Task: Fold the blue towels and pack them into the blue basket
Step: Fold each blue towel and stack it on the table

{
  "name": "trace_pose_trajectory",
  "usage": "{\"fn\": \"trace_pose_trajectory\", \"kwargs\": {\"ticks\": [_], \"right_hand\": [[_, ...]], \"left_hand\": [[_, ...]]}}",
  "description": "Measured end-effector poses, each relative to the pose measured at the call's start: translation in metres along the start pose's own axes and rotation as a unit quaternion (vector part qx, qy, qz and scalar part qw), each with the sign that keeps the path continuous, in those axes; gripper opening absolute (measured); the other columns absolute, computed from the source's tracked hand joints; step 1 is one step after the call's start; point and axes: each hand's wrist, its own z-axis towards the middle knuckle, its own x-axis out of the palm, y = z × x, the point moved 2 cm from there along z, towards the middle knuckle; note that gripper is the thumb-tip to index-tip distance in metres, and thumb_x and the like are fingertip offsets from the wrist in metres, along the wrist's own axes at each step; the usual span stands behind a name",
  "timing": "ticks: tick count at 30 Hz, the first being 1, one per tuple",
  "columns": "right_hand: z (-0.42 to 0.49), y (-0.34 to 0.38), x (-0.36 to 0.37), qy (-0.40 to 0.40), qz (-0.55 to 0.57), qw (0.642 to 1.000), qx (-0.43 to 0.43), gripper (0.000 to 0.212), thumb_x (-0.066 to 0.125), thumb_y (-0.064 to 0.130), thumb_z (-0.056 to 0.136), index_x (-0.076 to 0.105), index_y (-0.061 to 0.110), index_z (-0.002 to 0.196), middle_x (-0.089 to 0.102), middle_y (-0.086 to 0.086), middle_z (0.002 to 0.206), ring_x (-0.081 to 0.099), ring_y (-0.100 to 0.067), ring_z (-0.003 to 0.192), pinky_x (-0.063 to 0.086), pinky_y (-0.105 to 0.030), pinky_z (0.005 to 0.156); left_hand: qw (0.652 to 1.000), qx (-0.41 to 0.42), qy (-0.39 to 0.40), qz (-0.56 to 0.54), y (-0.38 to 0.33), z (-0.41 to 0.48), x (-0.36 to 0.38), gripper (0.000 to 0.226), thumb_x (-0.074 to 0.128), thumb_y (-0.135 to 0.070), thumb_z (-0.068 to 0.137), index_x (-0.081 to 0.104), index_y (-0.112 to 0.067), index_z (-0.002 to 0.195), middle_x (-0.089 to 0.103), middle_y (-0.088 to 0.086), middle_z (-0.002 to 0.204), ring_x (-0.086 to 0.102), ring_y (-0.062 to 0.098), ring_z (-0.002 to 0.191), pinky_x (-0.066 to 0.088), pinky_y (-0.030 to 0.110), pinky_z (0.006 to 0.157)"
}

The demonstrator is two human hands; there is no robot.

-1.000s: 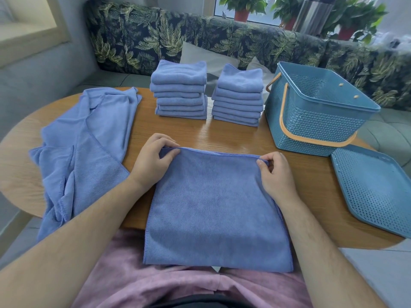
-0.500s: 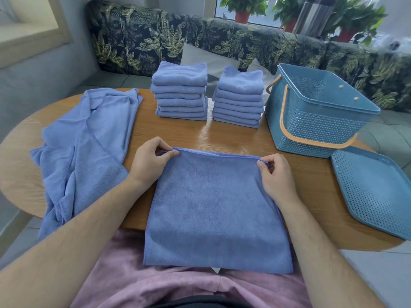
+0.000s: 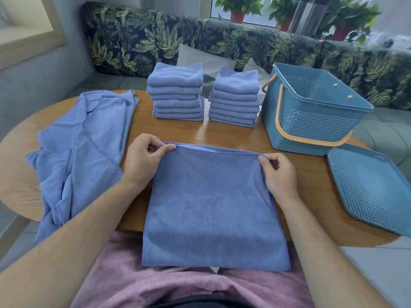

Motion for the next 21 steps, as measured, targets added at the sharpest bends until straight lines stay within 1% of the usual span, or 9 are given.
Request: {"fn": "trace_pose_trajectory", "kwargs": {"ticks": [4, 9, 10, 12, 13, 15, 16, 18, 21], "right_hand": [[0.005, 0.012, -0.011, 0.007, 0.006, 1.0, 0.007, 0.01, 0.074, 0.023, 0.092, 0.069, 0.028, 0.085, 0.072, 0.009, 0.088, 0.065, -0.007, 0.083, 0.049, -0.024, 0.078], [0.029, 0.05, -0.038, 0.025, -0.047, 0.998, -0.034, 0.012, 0.078, 0.023, 0.088, 0.071, 0.03, 0.081, 0.072, 0.004, 0.085, 0.061, -0.014, 0.078, 0.048, -0.031, 0.076], [0.037, 0.059, -0.042, 0.026, -0.059, 0.997, -0.045, 0.014, 0.078, 0.022, 0.087, 0.071, 0.031, 0.08, 0.07, 0.005, 0.082, 0.059, -0.015, 0.075, 0.047, -0.033, 0.074], [0.052, 0.078, -0.046, 0.034, -0.058, 0.996, -0.057, 0.015, 0.079, 0.02, 0.087, 0.07, 0.031, 0.084, 0.066, 0.011, 0.08, 0.057, -0.01, 0.071, 0.047, -0.028, 0.072], [0.06, 0.089, -0.047, 0.036, -0.051, 0.996, -0.056, 0.014, 0.079, 0.019, 0.087, 0.07, 0.03, 0.09, 0.064, 0.011, 0.081, 0.057, -0.008, 0.072, 0.047, -0.025, 0.073], [0.079, 0.105, -0.046, 0.042, -0.048, 0.997, -0.049, 0.017, 0.078, 0.018, 0.088, 0.069, 0.025, 0.101, 0.063, 0.007, 0.085, 0.058, -0.01, 0.074, 0.049, -0.027, 0.075], [0.089, 0.114, -0.045, 0.043, -0.056, 0.996, -0.055, 0.015, 0.077, 0.018, 0.089, 0.07, 0.025, 0.101, 0.065, 0.006, 0.085, 0.06, -0.012, 0.075, 0.05, -0.03, 0.076], [0.109, 0.136, -0.046, 0.041, -0.088, 0.993, -0.073, 0.007, 0.074, 0.019, 0.09, 0.072, 0.025, 0.091, 0.07, 0.005, 0.082, 0.065, -0.015, 0.074, 0.05, -0.032, 0.075], [0.131, 0.17, -0.048, 0.023, -0.101, 0.99, -0.094, 0.011, 0.068, 0.018, 0.094, 0.068, 0.026, 0.086, 0.07, 0.003, 0.083, 0.068, -0.007, 0.064, 0.047, -0.024, 0.067]], "left_hand": [[0.999, -0.006, 0.023, 0.021, -0.028, 0.015, -0.011, 0.036, 0.083, -0.036, 0.081, 0.06, -0.01, 0.076, 0.066, -0.006, 0.079, 0.055, 0.008, 0.071, 0.044, 0.017, 0.062], [0.983, -0.006, 0.133, 0.125, -0.058, 0.052, -0.027, 0.046, 0.083, -0.045, 0.077, 0.058, -0.006, 0.075, 0.058, -0.002, 0.066, 0.046, 0.006, 0.056, 0.036, 0.018, 0.052], [0.981, 0.007, 0.141, 0.137, -0.064, 0.062, -0.03, 0.045, 0.084, -0.045, 0.077, 0.058, -0.007, 0.075, 0.058, 0.0, 0.067, 0.046, 0.007, 0.057, 0.037, 0.021, 0.054], [0.979, 0.041, 0.133, 0.149, -0.076, 0.082, -0.035, 0.039, 0.085, -0.042, 0.077, 0.059, -0.013, 0.076, 0.058, 0.001, 0.07, 0.048, 0.013, 0.063, 0.039, 0.027, 0.059], [0.979, 0.059, 0.124, 0.151, -0.085, 0.093, -0.036, 0.033, 0.085, -0.039, 0.078, 0.06, -0.016, 0.079, 0.058, 0.001, 0.073, 0.05, 0.014, 0.066, 0.039, 0.027, 0.061], [0.974, 0.086, 0.117, 0.173, -0.097, 0.111, -0.036, 0.02, 0.081, -0.031, 0.084, 0.066, -0.02, 0.092, 0.061, 0.004, 0.081, 0.055, 0.018, 0.074, 0.04, 0.022, 0.064], [0.968, 0.102, 0.121, 0.192, -0.104, 0.12, -0.036, 0.015, 0.078, -0.027, 0.087, 0.069, -0.02, 0.098, 0.064, 0.006, 0.085, 0.057, 0.021, 0.078, 0.04, 0.024, 0.066], [0.954, 0.124, 0.133, 0.236, -0.115, 0.14, -0.035, 0.011, 0.073, -0.021, 0.092, 0.074, -0.013, 0.098, 0.066, 0.008, 0.089, 0.059, 0.025, 0.085, 0.041, 0.031, 0.071], [0.951, 0.146, 0.109, 0.251, -0.136, 0.165, -0.04, 0.008, 0.071, -0.018, 0.092, 0.073, -0.01, 0.09, 0.062, 0.006, 0.087, 0.056, 0.025, 0.087, 0.043, 0.036, 0.081]]}}
